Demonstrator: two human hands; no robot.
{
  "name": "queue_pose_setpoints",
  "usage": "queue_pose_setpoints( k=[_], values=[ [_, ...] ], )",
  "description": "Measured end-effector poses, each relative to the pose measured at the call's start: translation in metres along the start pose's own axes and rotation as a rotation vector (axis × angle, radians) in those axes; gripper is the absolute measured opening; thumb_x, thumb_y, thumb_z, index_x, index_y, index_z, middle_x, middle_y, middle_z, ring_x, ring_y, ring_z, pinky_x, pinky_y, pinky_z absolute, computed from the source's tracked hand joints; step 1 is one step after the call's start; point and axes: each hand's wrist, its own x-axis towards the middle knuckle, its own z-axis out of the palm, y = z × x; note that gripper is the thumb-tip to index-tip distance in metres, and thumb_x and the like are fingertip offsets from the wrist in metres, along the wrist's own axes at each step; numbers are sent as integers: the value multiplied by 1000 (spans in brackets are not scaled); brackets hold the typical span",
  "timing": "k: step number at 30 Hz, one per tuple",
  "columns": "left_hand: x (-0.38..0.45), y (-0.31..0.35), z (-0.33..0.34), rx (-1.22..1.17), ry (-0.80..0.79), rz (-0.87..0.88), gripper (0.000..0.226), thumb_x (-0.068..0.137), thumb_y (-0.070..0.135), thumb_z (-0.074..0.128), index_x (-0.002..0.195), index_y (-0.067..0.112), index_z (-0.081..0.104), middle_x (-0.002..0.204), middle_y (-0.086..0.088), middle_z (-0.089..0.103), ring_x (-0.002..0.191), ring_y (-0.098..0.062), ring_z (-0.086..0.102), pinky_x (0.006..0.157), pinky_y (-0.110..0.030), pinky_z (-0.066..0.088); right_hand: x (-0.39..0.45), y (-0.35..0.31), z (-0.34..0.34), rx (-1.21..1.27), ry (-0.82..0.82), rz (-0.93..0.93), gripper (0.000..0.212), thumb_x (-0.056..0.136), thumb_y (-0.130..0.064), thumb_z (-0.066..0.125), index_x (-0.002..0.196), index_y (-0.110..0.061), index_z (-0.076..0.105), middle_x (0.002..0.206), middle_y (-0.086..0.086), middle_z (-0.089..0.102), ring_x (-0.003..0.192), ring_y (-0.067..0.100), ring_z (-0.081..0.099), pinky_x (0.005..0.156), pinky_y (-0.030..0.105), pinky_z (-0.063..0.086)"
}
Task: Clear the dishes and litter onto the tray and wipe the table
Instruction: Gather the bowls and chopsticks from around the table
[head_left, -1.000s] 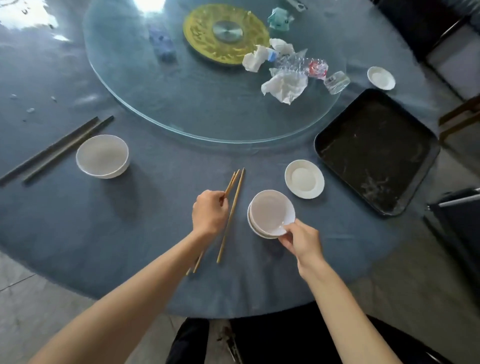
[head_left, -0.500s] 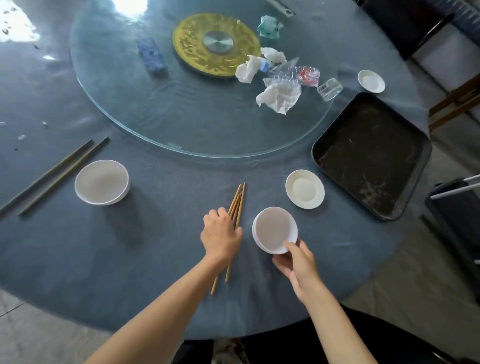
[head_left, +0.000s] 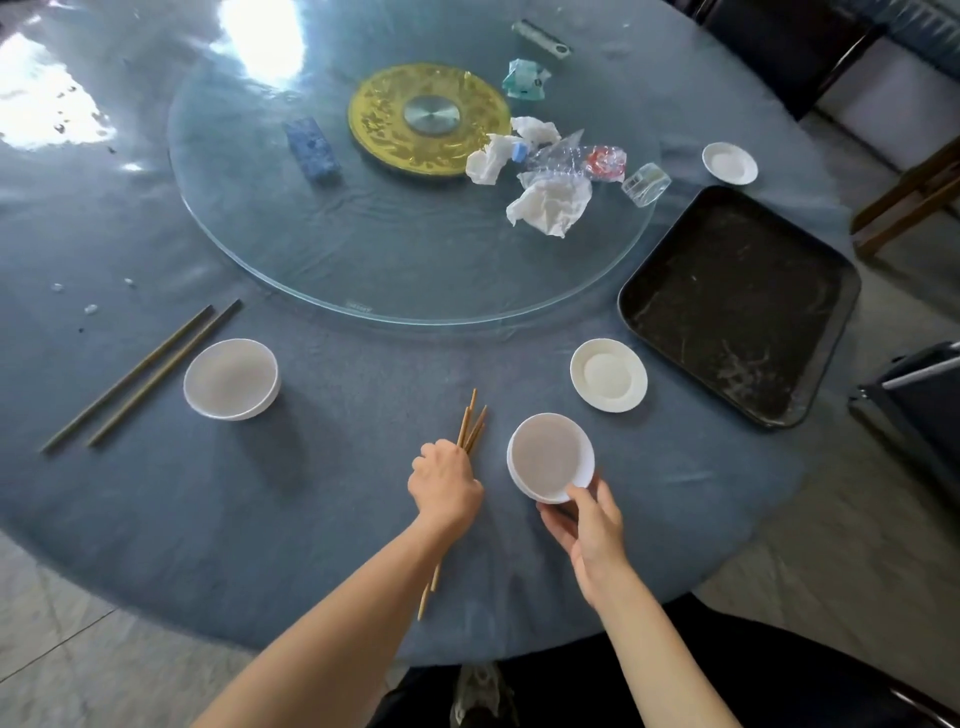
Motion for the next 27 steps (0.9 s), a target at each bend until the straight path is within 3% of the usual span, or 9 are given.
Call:
queue_pose_setpoints(
  k=[5,11,15,20,23,27],
  values=[
    [-11,-11,7,7,27,-2,27,91,7,59,116,8,50,120,-11,59,112,-29,62,86,-36,51,-12,9,-8,30,2,-3,34,102,-8,56,133,-20,61,125,10,69,105,25,71,76,29,63],
    [-25,-22,8,-66,57,50,16,98,9,44,112,4,50,118,-17,59,109,-40,61,83,-43,47,-34,12,-25,19,-68,-18,39,100,-5,60,135,-21,62,126,7,68,109,20,71,80,28,64],
    [-41,-43,-3,-254,18,18,15,98,13,40,96,5,52,108,-21,64,99,-42,61,76,-37,44,-51,14,-37,-14,-116,-26,42,98,-3,60,136,-21,62,130,9,67,113,21,69,77,28,64],
    [-63,-88,-36,-575,103,5,17,90,7,44,87,7,61,91,-13,73,86,-34,70,80,-44,58,-68,15,-31,-53,-196,-66,42,97,-3,60,134,-21,65,127,10,70,113,26,71,76,28,63],
    [-76,-119,-64,-725,152,-3,20,91,2,44,86,11,61,91,-9,76,76,-27,74,73,-38,60,-85,20,-10,-82,-268,-67,37,97,-4,58,129,-20,68,123,10,72,109,25,72,76,28,63],
    [-70,-170,-115,-745,249,10,15,92,9,52,86,7,66,78,-7,75,70,-24,72,77,-46,62,-102,26,38,-149,-348,-77,35,97,-4,58,126,-20,69,118,11,75,105,24,73,87,34,63]
  ],
)
